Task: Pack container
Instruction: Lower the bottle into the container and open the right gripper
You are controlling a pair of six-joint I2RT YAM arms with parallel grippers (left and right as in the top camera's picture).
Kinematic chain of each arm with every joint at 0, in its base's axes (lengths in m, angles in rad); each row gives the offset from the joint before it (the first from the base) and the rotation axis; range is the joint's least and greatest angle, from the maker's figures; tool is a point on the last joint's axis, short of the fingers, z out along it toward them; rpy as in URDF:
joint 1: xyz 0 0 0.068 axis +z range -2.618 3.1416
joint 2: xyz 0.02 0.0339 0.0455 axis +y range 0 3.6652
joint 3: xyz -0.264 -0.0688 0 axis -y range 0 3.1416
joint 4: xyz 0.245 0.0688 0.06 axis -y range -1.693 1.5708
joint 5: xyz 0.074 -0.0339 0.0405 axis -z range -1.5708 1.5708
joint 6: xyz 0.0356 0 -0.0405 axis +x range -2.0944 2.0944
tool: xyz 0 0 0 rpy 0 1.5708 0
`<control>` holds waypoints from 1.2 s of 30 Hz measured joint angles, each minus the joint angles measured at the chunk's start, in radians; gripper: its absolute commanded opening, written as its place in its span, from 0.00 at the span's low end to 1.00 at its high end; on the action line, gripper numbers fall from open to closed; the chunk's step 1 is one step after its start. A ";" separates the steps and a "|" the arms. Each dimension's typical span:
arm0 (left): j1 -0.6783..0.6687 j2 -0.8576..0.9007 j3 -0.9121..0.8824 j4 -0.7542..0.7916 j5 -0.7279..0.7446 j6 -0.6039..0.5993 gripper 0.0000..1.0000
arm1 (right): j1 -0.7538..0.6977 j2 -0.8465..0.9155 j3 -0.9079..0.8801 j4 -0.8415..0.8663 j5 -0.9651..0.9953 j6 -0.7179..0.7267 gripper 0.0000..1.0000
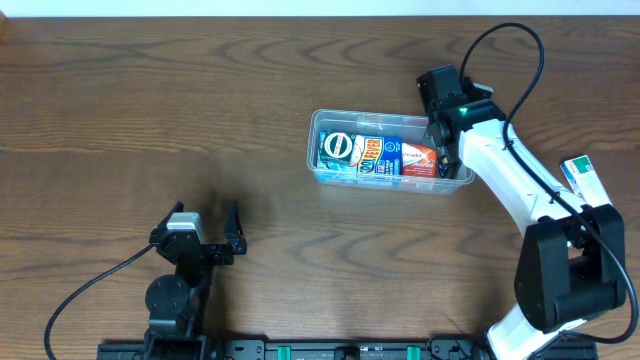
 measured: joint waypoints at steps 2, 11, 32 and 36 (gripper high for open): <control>0.000 0.000 0.000 0.000 0.000 0.000 0.98 | 0.000 0.002 0.000 -0.002 -0.006 0.000 0.45; 0.000 0.000 0.000 0.000 0.000 0.000 0.98 | 0.000 0.002 0.000 -0.023 -0.037 0.000 0.50; 0.000 0.000 0.000 0.000 0.000 0.000 0.98 | 0.000 -0.034 0.000 -0.132 -0.051 -0.043 0.53; 0.000 0.000 0.000 0.000 0.000 0.000 0.98 | 0.000 -0.086 0.000 -0.134 -0.049 -0.070 0.56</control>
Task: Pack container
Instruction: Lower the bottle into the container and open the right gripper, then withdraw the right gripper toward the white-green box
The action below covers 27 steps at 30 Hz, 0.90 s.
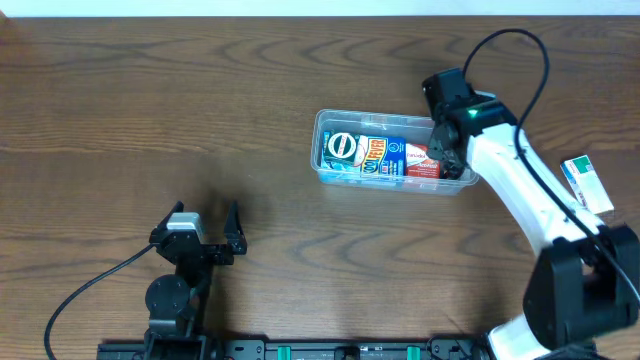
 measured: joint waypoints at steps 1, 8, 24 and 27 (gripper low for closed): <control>0.000 0.000 0.000 0.000 0.000 0.000 0.98 | 0.000 -0.016 0.000 -0.002 0.000 -0.011 0.56; 0.000 0.000 0.000 0.000 0.000 0.000 0.98 | -0.004 -0.097 0.000 -0.019 0.003 -0.043 0.62; 0.000 0.000 0.000 0.000 0.000 0.000 0.98 | -0.270 -0.244 0.000 -0.069 -0.166 -0.290 0.80; 0.000 0.000 0.000 0.000 0.000 0.000 0.98 | -0.366 -0.244 0.000 -0.080 -0.207 -0.344 0.83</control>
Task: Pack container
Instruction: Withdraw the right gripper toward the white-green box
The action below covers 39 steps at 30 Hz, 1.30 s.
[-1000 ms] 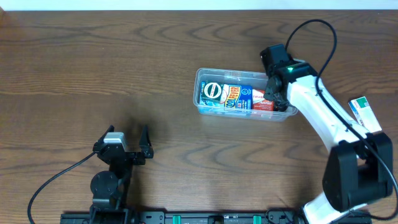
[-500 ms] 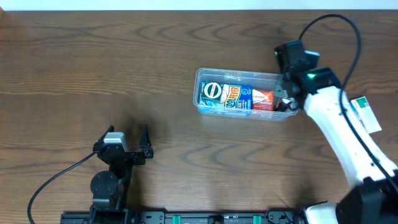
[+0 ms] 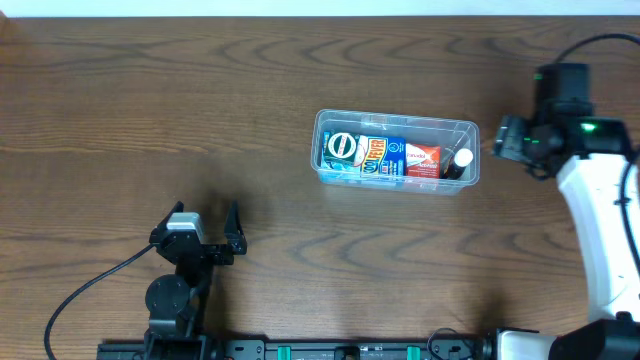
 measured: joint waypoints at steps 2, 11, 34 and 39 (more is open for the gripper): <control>0.000 0.000 0.000 0.000 0.000 0.000 0.98 | -0.068 0.000 0.000 -0.014 -0.026 -0.024 0.84; 0.000 0.000 0.000 0.000 0.000 0.000 0.98 | -0.287 0.001 0.000 -0.015 -0.061 -0.094 0.99; 0.000 0.000 0.000 0.000 0.000 0.000 0.98 | -0.514 0.321 0.000 0.192 -0.232 -0.562 0.99; 0.000 0.000 0.000 0.000 0.000 0.000 0.98 | -0.594 0.406 0.000 0.194 -0.272 -0.584 0.99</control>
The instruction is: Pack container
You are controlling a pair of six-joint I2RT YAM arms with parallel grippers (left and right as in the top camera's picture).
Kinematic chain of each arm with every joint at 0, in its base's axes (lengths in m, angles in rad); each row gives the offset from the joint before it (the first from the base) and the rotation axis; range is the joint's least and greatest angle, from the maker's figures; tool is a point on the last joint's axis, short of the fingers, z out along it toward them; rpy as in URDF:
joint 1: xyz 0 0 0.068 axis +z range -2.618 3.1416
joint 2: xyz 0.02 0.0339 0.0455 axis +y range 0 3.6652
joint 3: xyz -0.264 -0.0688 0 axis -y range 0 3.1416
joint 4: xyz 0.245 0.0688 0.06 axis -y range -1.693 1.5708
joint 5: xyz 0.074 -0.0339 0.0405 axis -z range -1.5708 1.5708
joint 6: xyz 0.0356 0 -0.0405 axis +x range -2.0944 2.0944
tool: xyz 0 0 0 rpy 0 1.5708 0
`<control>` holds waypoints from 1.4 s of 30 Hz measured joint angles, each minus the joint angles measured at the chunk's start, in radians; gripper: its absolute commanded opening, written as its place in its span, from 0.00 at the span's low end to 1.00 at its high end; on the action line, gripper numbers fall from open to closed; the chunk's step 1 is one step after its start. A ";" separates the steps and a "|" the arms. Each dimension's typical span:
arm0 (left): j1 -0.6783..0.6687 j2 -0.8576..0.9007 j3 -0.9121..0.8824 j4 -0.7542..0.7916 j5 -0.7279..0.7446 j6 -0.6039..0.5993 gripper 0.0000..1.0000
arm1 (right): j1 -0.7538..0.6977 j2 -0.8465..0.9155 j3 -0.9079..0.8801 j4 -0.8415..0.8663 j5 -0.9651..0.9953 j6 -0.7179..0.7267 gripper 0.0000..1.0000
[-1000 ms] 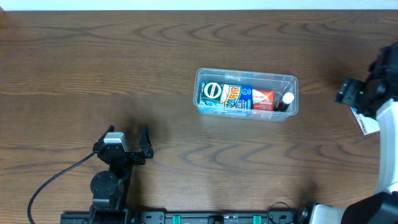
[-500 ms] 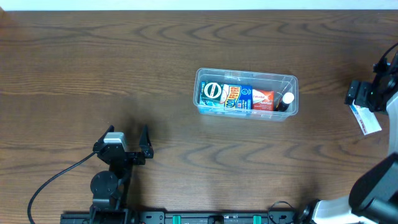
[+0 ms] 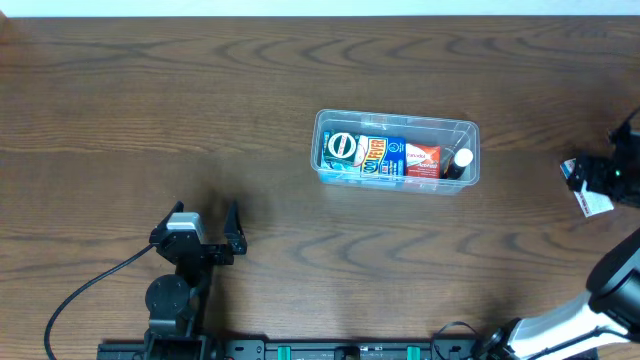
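Note:
The clear plastic container (image 3: 398, 126) lies in the middle of the table. It holds a blue round-lidded item (image 3: 339, 149), a blue packet (image 3: 374, 156), a red and white packet (image 3: 421, 158) and a small dark bottle with a white cap (image 3: 460, 160) at its right end. My right gripper (image 3: 597, 181) is at the table's far right edge, over a white box with a teal stripe (image 3: 584, 196); its jaws are too cut off to read. My left gripper (image 3: 236, 232) rests open near the front left, holding nothing.
The left arm's black cable (image 3: 90, 290) trails over the front left of the table. The right arm's white link (image 3: 560, 325) shows at the bottom right corner. A dark rail (image 3: 300, 350) runs along the front edge.
My right gripper has moved from just right of the container to the far right edge, over the white box. The container, its contents and the left arm are unchanged.
My right gripper was at the container's right end at the two oldest moments. Then it stood clear to the right, and the small dark bottle showed in that end. Now it is over the white box at the right edge. The left arm stayed still.

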 measured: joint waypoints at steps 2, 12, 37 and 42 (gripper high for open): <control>0.000 0.000 0.000 0.000 0.000 0.000 0.98 | -0.023 0.033 0.000 0.001 -0.030 -0.003 0.99; 0.000 0.000 0.000 0.000 0.000 0.000 0.98 | -0.056 0.087 0.023 0.011 -0.111 -0.032 0.99; 0.000 0.000 0.000 0.000 0.000 0.000 0.98 | 0.100 0.126 0.015 0.013 -0.004 0.095 0.89; 0.000 0.000 0.000 0.000 0.000 0.000 0.98 | 0.117 0.126 0.050 -0.050 0.082 0.155 0.88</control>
